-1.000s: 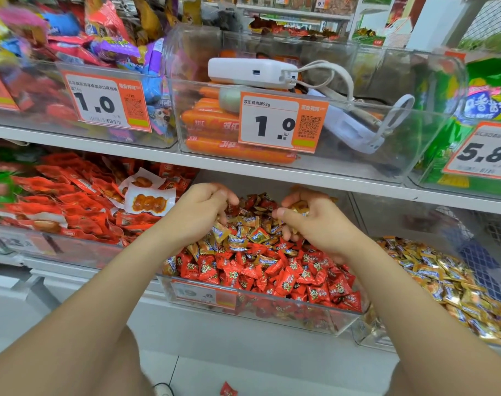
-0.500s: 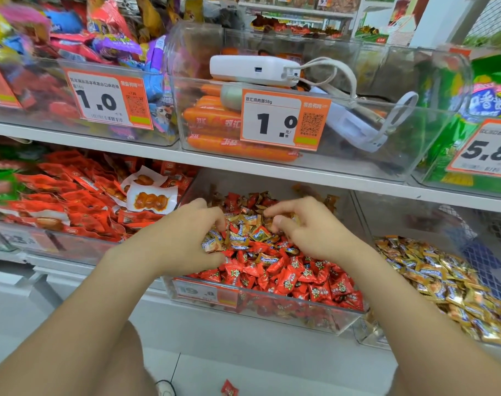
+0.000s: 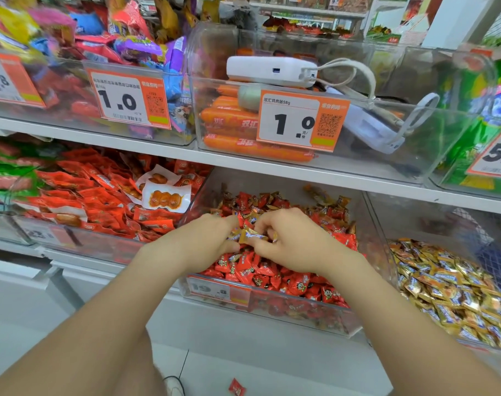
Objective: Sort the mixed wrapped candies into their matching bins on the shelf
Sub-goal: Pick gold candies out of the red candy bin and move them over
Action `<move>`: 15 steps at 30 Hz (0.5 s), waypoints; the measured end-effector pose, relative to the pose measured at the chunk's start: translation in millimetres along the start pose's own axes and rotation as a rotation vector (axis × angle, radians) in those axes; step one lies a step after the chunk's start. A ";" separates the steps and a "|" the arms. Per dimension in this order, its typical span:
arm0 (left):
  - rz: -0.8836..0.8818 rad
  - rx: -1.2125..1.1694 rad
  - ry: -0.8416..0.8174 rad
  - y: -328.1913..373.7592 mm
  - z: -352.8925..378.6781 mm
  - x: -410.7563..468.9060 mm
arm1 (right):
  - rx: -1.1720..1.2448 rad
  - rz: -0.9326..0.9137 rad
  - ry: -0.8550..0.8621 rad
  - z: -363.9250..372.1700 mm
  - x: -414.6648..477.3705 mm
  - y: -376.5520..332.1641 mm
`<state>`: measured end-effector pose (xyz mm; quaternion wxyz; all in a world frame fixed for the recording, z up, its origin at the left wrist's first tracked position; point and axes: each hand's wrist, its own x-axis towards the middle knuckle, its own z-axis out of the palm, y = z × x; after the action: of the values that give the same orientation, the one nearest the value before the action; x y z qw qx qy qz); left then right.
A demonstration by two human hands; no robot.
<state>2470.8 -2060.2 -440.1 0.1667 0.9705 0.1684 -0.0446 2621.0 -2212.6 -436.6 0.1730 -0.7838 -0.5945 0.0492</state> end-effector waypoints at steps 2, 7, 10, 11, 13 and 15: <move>0.053 -0.105 0.035 -1.1 0.7 0.4 | 0.079 0.076 0.013 -6.4 -1.0 -0.6; 0.076 -0.350 0.115 9.4 -3.6 1.5 | 0.167 0.216 0.137 -17.0 -3.3 11.4; 0.044 -0.446 0.227 15.3 -5.9 5.1 | 0.078 0.256 0.172 -20.2 -4.0 15.8; 0.034 -0.454 0.251 16.8 -6.6 6.3 | 0.047 0.273 0.187 -21.0 -4.9 16.7; 0.023 -0.445 0.279 18.1 -6.9 8.6 | -0.006 0.302 0.218 -21.4 -6.4 18.9; 0.009 -0.437 0.287 18.9 -7.1 9.8 | -0.023 0.306 0.243 -20.7 -7.6 22.6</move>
<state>2486.6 -2071.5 -428.9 0.3469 0.9086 0.1916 0.1318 2645.3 -2229.5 -425.7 0.2251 -0.8670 -0.4437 -0.0267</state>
